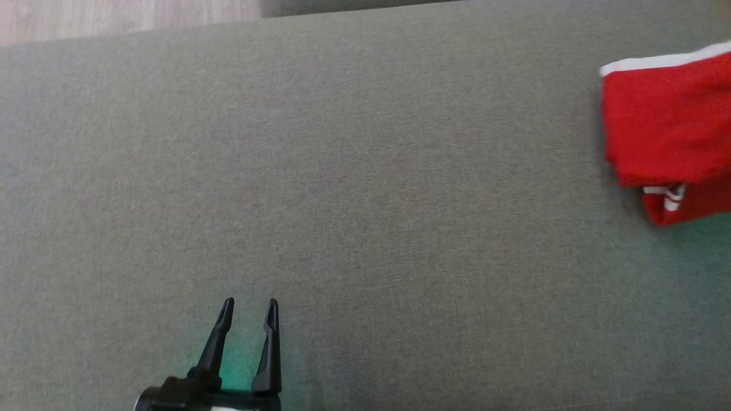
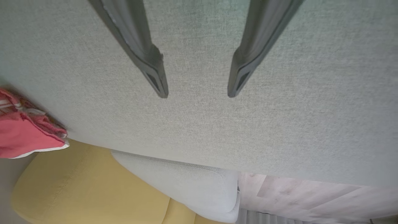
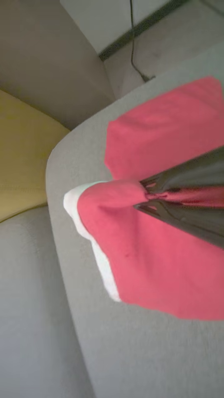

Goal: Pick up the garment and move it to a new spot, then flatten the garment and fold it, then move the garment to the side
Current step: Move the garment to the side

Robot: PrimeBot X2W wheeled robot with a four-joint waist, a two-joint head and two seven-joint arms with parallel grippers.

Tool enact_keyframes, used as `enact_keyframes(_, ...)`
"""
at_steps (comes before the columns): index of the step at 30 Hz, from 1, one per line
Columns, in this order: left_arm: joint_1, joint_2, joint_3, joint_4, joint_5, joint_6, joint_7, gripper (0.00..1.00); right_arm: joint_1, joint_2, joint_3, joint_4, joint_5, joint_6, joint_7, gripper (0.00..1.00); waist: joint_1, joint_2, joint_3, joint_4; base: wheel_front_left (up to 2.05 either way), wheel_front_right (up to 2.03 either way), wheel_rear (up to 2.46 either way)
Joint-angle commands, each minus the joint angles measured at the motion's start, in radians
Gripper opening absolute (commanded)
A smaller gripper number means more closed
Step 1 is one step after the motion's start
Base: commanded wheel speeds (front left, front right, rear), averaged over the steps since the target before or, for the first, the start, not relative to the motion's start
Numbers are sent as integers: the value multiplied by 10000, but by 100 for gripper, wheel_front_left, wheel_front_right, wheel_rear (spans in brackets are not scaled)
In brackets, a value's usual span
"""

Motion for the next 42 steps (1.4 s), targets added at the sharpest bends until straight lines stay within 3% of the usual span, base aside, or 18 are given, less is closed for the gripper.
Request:
enact_keyframes(1, -60, -45, 299, -259, 61, -9, -53, 100, -234, -319, 77, -308, -233, 67, 11, 0, -2, 0, 113, 132, 0, 0, 0)
enact_keyframes(2, -60, -45, 321, -269, 72, -17, -53, 100, -234, -470, 99, -321, -693, 67, -28, 26, -2, 0, 152, 179, 0, 0, 0)
enact_keyframes(3, -61, -45, 352, -284, 81, -20, -53, 100, -230, -561, 99, -353, -1108, 67, -60, 75, -2, 0, 178, 214, 0, 0, 0)
enact_keyframes(4, -60, -45, 394, -306, 93, -12, -53, 100, -210, -597, 86, -401, -1496, 67, -55, 100, -2, 0, 187, 235, 0, 0, 0)
enact_keyframes(10, 1, -45, 618, -519, 126, 53, -53, 100, 231, -238, 75, -1576, -2919, 67, -545, 100, -2, 0, -29, 205, 0, 0, 0)
enact_keyframes(16, 144, -45, 985, -797, -80, 319, -53, 100, 1247, 333, 463, -3674, -2810, 67, -2258, 100, -2, 0, -621, -25, 0, 0, 0)
enact_keyframes(23, 420, -45, 1374, -912, -253, 676, -53, 100, 4144, 1570, 588, -7255, -2066, 67, -3724, 100, -2, 0, -1507, -197, 0, 0, 0)
enact_keyframes(28, 680, -45, 1578, -751, -247, 888, -53, 100, 6593, 2601, 484, -8919, -1917, 67, -4498, 100, -2, 0, -2004, -138, 0, 0, 0)
enact_keyframes(30, 839, -45, 1762, -543, -260, 832, -53, 100, 7748, 3181, 552, -9196, -1390, 67, -4846, 100, -2, 0, -2253, -70, 0, 0, 0)
enact_keyframes(42, 915, -45, 1690, -60, -271, 614, -53, 100, 9357, 3717, 1279, -7713, -1739, 67, -6765, 100, -2, 0, -2606, 279, 0, 0, 0)
